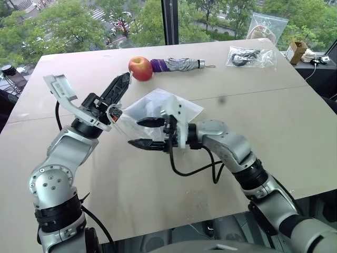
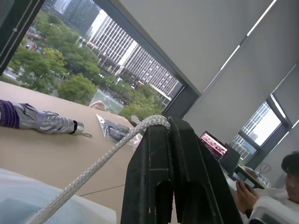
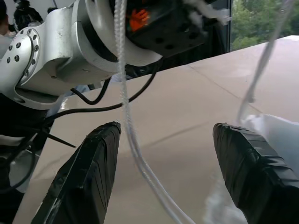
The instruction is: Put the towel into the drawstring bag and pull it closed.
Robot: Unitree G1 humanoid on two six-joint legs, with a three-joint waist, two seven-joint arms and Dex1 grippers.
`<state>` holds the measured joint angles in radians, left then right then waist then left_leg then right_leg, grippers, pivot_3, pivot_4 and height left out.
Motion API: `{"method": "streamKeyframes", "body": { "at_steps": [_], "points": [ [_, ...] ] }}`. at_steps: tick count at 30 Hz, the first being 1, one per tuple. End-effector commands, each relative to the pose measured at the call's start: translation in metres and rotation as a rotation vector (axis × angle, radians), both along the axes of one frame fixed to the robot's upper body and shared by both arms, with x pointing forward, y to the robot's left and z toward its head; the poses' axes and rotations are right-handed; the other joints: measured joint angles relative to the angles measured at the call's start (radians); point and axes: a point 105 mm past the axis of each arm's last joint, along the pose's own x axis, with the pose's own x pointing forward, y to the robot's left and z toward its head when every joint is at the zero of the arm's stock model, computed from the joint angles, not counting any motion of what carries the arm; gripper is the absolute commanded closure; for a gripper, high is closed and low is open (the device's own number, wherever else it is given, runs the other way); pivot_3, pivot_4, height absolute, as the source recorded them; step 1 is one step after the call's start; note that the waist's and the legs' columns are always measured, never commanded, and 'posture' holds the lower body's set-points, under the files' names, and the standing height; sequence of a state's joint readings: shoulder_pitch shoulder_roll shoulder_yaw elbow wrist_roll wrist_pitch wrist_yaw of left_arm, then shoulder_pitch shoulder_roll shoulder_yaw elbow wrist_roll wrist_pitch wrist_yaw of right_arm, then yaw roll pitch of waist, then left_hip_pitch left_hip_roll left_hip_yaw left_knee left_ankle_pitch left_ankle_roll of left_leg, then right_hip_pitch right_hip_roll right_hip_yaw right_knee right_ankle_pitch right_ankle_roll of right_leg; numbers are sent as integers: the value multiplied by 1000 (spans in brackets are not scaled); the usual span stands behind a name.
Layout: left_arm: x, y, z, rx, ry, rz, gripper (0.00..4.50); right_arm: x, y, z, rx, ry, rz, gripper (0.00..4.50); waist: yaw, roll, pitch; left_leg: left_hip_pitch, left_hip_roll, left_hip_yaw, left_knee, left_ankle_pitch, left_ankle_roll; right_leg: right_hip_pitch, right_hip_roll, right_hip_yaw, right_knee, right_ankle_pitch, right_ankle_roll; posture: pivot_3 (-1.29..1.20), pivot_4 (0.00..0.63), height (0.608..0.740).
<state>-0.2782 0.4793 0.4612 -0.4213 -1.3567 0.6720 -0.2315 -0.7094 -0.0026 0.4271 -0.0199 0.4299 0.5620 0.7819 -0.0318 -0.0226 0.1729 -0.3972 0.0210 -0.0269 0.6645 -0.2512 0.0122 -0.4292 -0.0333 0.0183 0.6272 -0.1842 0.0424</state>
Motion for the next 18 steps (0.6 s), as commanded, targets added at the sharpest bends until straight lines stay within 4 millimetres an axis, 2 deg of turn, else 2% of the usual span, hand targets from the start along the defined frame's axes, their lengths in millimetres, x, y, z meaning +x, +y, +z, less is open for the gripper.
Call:
{"method": "streamKeyframes", "body": {
  "at_steps": [1,2,7,11,15,18],
  "points": [
    [-1,1,7,13,-37,20,4500,-4,7,16,40,-48,18,1703,1,0,0,0,0,0,0,0,0,0,0,0,0,0,0,0,150,740],
    [-1,1,6,14,-35,24,4500,-5,6,18,49,-47,24,1923,1,0,0,0,0,0,0,0,0,0,0,0,0,0,0,0,150,740],
    [1,4,3,21,-26,44,4500,-12,-1,28,88,-24,68,4291,1,0,0,0,0,0,0,0,0,0,0,0,0,0,0,0,150,740],
    [9,9,-1,35,-10,91,4500,-22,-8,42,156,32,137,4402,0,0,0,0,0,-1,0,0,0,0,0,-1,0,0,0,0,150,740],
    [19,14,-17,135,37,168,4500,-32,-27,71,329,150,247,4402,0,0,0,0,0,-2,0,0,0,0,0,-2,0,0,0,0,150,740],
    [19,9,-28,214,49,149,4500,-21,-37,87,443,210,208,4402,-1,0,0,0,0,-1,0,0,0,0,0,-1,0,0,0,0,150,740]
  ]
}}
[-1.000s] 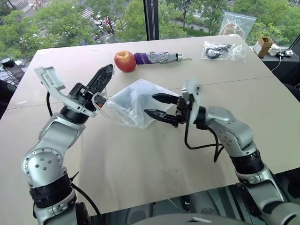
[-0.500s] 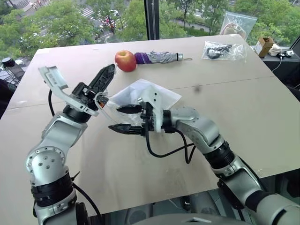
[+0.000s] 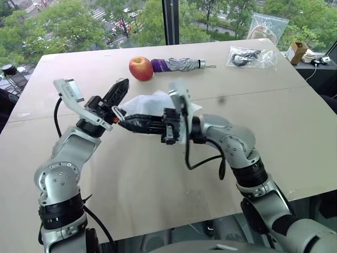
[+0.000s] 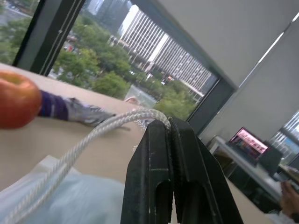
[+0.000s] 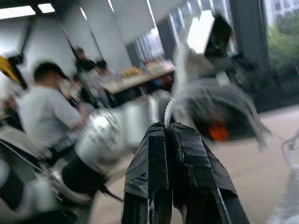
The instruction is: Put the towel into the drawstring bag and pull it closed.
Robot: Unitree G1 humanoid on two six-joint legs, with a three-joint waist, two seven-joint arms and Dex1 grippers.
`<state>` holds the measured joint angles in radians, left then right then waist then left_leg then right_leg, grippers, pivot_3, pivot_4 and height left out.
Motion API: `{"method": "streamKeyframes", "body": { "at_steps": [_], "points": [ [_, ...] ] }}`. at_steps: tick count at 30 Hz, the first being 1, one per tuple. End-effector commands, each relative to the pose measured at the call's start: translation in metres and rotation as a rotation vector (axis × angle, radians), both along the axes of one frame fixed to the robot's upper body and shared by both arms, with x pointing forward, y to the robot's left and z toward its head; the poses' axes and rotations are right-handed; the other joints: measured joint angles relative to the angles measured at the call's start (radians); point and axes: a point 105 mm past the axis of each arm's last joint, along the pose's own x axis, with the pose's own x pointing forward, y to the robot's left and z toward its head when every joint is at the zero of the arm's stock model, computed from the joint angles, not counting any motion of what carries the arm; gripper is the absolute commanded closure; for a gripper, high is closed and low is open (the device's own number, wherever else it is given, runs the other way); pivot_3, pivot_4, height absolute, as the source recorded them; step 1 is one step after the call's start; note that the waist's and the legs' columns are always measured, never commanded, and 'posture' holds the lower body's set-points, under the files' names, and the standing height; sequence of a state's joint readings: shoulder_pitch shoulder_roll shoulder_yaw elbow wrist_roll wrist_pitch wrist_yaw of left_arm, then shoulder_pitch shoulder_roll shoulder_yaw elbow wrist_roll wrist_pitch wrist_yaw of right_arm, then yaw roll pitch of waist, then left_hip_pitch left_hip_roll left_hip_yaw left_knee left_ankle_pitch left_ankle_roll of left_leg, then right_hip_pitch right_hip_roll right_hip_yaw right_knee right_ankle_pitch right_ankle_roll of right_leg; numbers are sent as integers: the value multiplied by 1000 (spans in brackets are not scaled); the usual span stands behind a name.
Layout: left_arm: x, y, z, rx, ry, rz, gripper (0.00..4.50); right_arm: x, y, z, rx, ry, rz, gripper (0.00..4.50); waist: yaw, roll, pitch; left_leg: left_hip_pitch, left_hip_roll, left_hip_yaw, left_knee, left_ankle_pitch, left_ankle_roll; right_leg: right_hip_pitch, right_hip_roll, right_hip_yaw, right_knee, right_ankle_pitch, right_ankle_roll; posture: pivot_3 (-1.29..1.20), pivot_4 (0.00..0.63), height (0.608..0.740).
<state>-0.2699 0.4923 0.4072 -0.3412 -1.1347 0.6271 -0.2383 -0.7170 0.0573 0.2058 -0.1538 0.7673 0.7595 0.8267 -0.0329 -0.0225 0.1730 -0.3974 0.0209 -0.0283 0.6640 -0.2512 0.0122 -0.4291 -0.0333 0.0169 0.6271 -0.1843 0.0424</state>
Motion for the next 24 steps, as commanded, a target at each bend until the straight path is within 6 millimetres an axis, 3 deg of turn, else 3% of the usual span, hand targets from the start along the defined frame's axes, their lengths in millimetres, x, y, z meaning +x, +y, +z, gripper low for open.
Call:
{"method": "streamKeyframes", "body": {
  "at_steps": [1,8,12,20,24],
  "points": [
    [-5,-7,-4,111,-20,-27,4500,8,-15,30,167,67,-35,4402,-1,0,0,0,0,0,0,0,0,0,0,0,0,0,0,0,150,740],
    [-7,-3,-12,107,-10,-17,4500,41,-37,32,245,183,-205,4402,-2,0,0,0,0,0,-1,0,0,-1,0,0,0,0,0,0,150,740],
    [-8,8,-7,65,-21,23,4500,51,-56,14,194,187,-291,4402,-2,0,0,0,0,0,-1,0,0,-1,0,0,-1,0,0,0,150,740],
    [-10,15,-26,95,36,64,4500,77,-103,-29,78,232,-579,4402,-2,0,0,-1,0,2,-1,0,0,-1,-1,1,-1,0,0,0,150,740],
    [-2,37,-36,107,65,195,4500,88,-124,-43,59,256,-718,4402,-5,0,0,0,0,1,-1,0,0,-1,0,1,-1,0,0,0,150,740]
  ]
}}
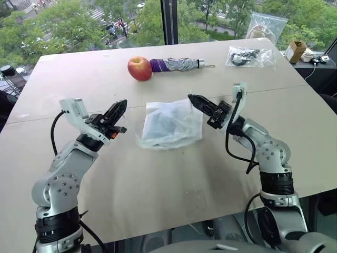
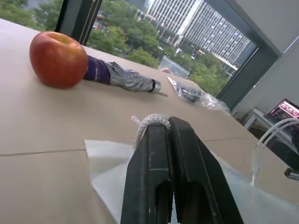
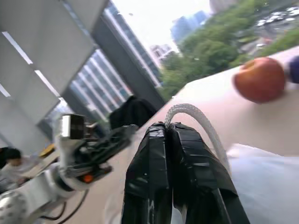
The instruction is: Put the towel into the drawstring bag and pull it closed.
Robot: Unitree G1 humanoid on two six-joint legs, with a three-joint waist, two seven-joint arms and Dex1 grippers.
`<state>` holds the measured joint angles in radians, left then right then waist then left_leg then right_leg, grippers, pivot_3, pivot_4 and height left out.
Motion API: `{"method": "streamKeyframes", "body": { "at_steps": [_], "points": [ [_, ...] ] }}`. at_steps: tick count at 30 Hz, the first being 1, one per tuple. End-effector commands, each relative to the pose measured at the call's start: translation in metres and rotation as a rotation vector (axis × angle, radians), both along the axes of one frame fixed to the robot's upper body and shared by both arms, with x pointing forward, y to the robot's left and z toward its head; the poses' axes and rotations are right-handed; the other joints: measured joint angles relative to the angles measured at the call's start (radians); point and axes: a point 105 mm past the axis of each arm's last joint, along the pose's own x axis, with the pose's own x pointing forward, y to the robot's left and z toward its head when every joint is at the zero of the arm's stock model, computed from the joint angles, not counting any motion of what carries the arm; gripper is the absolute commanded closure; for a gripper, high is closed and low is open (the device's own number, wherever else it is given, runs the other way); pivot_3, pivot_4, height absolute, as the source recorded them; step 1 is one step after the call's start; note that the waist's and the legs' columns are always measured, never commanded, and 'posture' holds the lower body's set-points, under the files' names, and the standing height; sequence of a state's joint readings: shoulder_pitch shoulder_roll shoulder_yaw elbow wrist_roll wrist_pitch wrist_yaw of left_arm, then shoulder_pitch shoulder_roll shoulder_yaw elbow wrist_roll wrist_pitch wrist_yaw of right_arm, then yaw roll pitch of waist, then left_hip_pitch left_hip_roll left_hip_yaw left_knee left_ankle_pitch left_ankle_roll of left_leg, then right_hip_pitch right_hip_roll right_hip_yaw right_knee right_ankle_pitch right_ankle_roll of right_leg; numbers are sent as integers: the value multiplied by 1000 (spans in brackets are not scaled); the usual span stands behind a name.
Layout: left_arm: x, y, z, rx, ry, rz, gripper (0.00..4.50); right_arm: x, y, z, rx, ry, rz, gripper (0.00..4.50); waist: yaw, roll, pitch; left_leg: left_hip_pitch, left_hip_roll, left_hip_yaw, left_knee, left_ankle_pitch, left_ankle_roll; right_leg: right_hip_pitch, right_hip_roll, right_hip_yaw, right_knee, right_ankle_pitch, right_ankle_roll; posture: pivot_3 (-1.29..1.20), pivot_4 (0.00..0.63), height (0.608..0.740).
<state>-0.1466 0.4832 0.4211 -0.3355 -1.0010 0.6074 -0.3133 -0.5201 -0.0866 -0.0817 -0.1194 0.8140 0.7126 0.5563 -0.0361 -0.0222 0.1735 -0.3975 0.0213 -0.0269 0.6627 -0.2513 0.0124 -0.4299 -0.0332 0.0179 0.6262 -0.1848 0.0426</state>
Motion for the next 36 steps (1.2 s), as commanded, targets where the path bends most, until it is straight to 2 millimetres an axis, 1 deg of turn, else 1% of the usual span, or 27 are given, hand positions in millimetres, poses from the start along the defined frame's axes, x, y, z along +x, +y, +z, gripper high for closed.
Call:
{"method": "streamKeyframes", "body": {
  "at_steps": [1,4,7,10,12,14,16,17,19,21,22,23,24,25,26,28,30,32,33,34,36],
  "points": [
    [6,25,1,33,-23,154,4500,7,-24,1,-19,-33,-144,4402,-1,0,0,0,0,0,0,0,0,0,0,0,0,0,0,0,150,740],
    [9,41,2,21,-37,236,4500,12,-38,-4,-14,-15,-230,4402,0,0,0,0,0,0,0,0,0,0,0,0,0,0,0,0,150,740],
    [13,52,4,10,-53,305,4500,14,-49,-7,-18,-4,-277,4402,2,-1,0,-1,0,1,0,0,0,0,0,1,0,0,0,0,150,740],
    [14,53,4,7,-59,310,4500,12,-62,-15,-54,9,-312,4402,3,-1,0,-1,0,1,0,0,0,0,0,1,-1,0,0,0,150,740],
    [14,50,2,4,-54,297,4500,7,-69,-22,-105,11,-306,4402,5,-1,0,-1,0,1,0,0,0,0,-1,1,-1,0,0,0,150,740],
    [12,46,-2,5,-46,281,4500,-3,-75,-30,-169,12,-263,3851,6,0,0,-1,0,1,0,0,0,0,-1,1,-1,0,0,0,150,740],
    [11,40,-5,-6,-39,259,4500,-15,-79,-35,-222,11,-202,3059,6,0,0,-1,0,2,0,0,0,0,-1,1,-1,0,0,0,150,740],
    [10,37,-6,-9,-36,243,4500,-21,-81,-39,-263,13,-171,2741,6,0,0,-1,0,2,0,0,0,0,-1,1,-1,0,0,0,150,740],
    [10,30,-8,-14,-31,213,4500,-33,-88,-52,-380,22,-116,1789,7,0,0,-1,0,2,0,0,0,0,-1,1,-1,0,0,0,150,740],
    [9,25,-9,-9,-24,190,4500,-49,-98,-67,-494,56,-26,735,8,-1,0,-1,0,2,0,0,0,0,-1,1,-1,-2,-2,0,150,740],
    [8,24,-10,-11,-20,183,4500,-57,-103,-73,-549,71,16,238,9,-1,0,-1,0,2,0,0,0,0,-1,1,-1,-4,0,0,150,740],
    [8,22,-11,-11,-16,174,4500,-64,-109,-76,-594,77,52,238,12,-1,0,0,0,2,0,0,0,0,-1,1,-1,-5,0,0,150,740],
    [8,21,-12,-7,-11,168,4500,-67,-111,-74,-623,65,69,238,13,-1,0,0,0,2,0,0,0,0,-1,1,-1,-5,0,0,150,740],
    [7,21,-13,-3,-7,166,4500,-67,-111,-70,-635,40,75,238,11,-1,0,0,0,2,1,0,0,0,-1,2,-1,-5,0,0,150,740],
    [7,21,-15,2,0,165,4500,-63,-106,-60,-620,3,68,238,9,-2,0,1,0,3,1,0,0,0,-1,2,-1,-5,0,0,150,740],
    [6,18,-21,41,20,157,4500,-57,-87,-42,-569,-78,59,238,0,-2,0,1,1,3,2,0,0,0,1,3,0,-5,0,0,150,740],
    [3,14,-26,73,37,144,4500,-54,-66,-35,-546,-123,53,238,-4,-2,0,2,1,3,2,0,0,0,2,4,0,-4,0,0,150,740],
    [0,11,-30,77,48,142,4500,-60,-42,-47,-605,-150,118,238,1,-3,0,2,1,1,2,0,0,0,3,2,0,-4,-1,0,150,740],
    [-1,11,-32,77,54,146,4500,-62,-34,-54,-641,-154,136,238,4,-3,0,1,1,0,2,0,0,0,3,2,0,-4,-1,0,150,740],
    [-2,11,-33,80,62,150,4500,-59,-29,-63,-688,-152,134,238,8,-3,0,0,1,-1,2,0,0,0,3,1,0,-4,-1,0,150,740],
    [-6,11,-36,87,69,154,4500,-51,-25,-76,-756,-160,102,238,18,-3,0,-2,0,0,2,0,0,0,0,1,-1,-4,-1,0,150,740]
  ]
}}
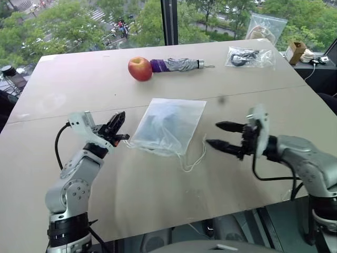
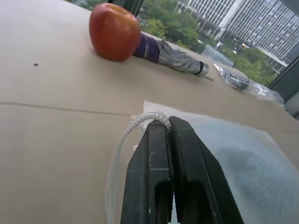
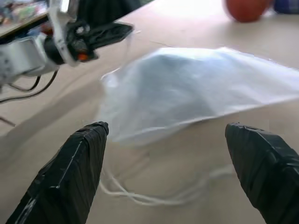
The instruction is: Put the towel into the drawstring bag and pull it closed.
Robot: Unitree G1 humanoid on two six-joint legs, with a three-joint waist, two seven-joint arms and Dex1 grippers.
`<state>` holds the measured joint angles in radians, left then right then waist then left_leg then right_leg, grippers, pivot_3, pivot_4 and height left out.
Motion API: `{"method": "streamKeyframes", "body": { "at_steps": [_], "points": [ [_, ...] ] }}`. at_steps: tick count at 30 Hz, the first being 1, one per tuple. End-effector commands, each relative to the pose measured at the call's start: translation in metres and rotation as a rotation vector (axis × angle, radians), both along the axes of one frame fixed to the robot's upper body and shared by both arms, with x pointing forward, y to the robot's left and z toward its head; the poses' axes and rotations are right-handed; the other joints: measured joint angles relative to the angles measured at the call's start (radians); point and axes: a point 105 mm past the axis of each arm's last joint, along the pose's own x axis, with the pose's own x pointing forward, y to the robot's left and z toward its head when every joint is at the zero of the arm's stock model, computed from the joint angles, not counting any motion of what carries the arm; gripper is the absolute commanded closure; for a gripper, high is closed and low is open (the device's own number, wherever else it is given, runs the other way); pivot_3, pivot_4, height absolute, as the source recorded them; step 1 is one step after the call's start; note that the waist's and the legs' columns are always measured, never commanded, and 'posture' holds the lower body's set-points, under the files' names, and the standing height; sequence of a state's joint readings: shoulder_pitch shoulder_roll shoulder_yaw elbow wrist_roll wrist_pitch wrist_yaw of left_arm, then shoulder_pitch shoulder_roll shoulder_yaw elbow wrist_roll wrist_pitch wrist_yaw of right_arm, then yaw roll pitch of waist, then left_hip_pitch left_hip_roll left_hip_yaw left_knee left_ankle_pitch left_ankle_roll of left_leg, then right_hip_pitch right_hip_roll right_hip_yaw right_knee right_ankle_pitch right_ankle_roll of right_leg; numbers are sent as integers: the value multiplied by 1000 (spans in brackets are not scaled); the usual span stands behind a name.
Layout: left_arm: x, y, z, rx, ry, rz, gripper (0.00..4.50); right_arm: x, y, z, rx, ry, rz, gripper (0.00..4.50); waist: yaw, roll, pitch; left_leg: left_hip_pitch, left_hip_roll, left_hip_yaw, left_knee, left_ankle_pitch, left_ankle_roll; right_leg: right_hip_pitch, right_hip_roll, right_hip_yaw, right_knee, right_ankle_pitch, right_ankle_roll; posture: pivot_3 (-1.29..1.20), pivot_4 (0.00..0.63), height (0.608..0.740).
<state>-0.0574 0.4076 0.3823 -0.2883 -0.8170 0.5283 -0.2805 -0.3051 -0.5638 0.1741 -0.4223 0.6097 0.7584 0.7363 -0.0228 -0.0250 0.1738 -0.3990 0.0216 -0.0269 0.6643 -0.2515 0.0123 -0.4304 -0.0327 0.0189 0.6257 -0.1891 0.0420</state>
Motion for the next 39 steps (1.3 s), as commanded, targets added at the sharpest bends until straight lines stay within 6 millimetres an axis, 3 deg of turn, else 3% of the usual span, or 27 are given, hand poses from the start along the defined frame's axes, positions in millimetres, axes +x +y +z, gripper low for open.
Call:
{"method": "streamKeyframes", "body": {
  "at_steps": [1,8,13,20,22,25,28,32,36,39],
  "points": [
    [-8,-4,11,40,-39,-8,4500,12,9,-10,-91,-81,-30,238,8,0,0,0,0,1,0,0,0,0,-1,0,0,0,0,0,150,740],
    [-28,-28,-1,30,26,-133,4500,52,25,-13,-131,-217,-116,238,9,-1,0,1,-1,3,0,0,0,0,-2,2,-1,0,1,0,150,740],
    [-40,-54,-12,20,83,-268,4500,88,34,4,-71,-324,-238,238,8,0,0,1,-1,2,1,0,0,0,-1,1,0,0,0,0,150,740],
    [-35,-62,-17,25,102,-314,4500,110,15,29,46,-383,-438,238,9,0,0,1,-1,2,0,0,0,0,-1,1,0,2,-3,0,150,740],
    [-32,-69,-16,15,93,-336,4500,112,-4,30,46,-374,-485,238,10,0,0,1,-1,2,0,0,0,0,-1,2,0,2,-4,0,150,740],
    [-28,-78,-16,8,87,-372,4500,104,-27,26,29,-348,-492,238,15,0,0,1,-1,1,0,0,0,0,-1,1,0,2,-4,0,150,740],
    [-26,-84,-16,-9,82,-391,4500,80,-33,33,120,-249,-393,238,12,0,0,1,-2,2,0,0,0,1,-2,2,0,2,-3,0,150,740],
    [-23,-90,-19,-14,85,-417,4500,19,-10,46,190,-91,-86,238,1,1,1,2,0,2,-1,0,0,0,0,2,0,2,-3,0,150,740],
    [-22,-95,-22,-21,86,-433,4500,-5,11,38,127,-56,19,238,3,1,1,3,1,-1,-1,0,0,1,2,0,1,0,0,0,150,740],
    [-22,-98,-23,-27,86,-438,4500,-2,25,28,57,-115,-7,238,5,1,1,3,1,0,0,0,0,1,2,0,1,0,0,0,150,740]
  ]
}}
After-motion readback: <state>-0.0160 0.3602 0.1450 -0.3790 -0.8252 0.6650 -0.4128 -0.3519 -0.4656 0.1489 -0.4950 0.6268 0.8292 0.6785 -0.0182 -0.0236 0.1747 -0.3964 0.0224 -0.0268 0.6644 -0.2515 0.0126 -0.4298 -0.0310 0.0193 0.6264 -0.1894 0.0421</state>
